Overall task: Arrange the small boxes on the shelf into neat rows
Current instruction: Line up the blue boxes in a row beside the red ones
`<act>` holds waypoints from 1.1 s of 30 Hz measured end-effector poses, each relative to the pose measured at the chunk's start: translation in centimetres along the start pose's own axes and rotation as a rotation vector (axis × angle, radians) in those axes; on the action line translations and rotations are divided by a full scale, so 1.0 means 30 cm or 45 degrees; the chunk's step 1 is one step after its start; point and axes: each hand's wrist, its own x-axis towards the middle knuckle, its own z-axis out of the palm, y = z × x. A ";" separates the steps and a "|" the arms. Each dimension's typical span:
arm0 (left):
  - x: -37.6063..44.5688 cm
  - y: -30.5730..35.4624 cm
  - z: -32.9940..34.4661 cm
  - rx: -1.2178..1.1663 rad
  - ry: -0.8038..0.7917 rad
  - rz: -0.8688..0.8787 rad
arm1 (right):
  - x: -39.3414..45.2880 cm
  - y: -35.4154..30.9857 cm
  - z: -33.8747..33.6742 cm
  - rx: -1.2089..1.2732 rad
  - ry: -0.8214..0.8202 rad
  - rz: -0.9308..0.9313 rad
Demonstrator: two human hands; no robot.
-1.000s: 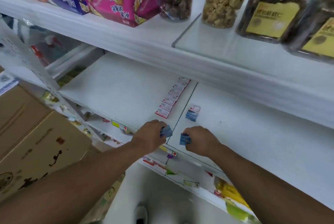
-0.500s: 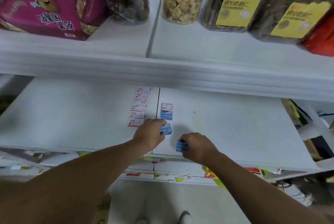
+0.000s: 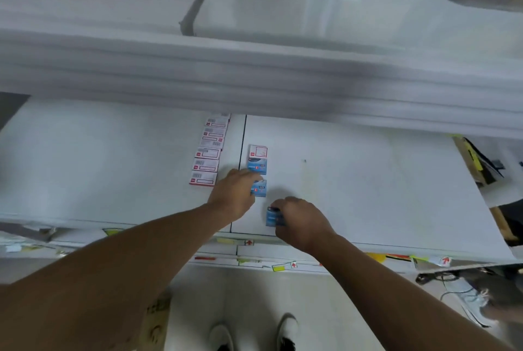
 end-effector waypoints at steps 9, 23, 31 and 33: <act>-0.170 -0.069 -0.024 -0.061 0.192 -0.111 | 0.049 -0.090 0.037 -0.063 0.037 -0.029; -0.314 -0.120 0.071 -0.329 0.344 -0.189 | 0.054 -0.114 0.124 0.026 0.237 0.001; -0.415 -0.020 0.130 -0.839 0.462 -0.421 | -0.152 -0.103 0.176 0.730 0.538 0.268; -0.412 0.020 0.140 -0.977 0.464 -0.483 | -0.159 -0.116 0.187 0.993 0.553 0.372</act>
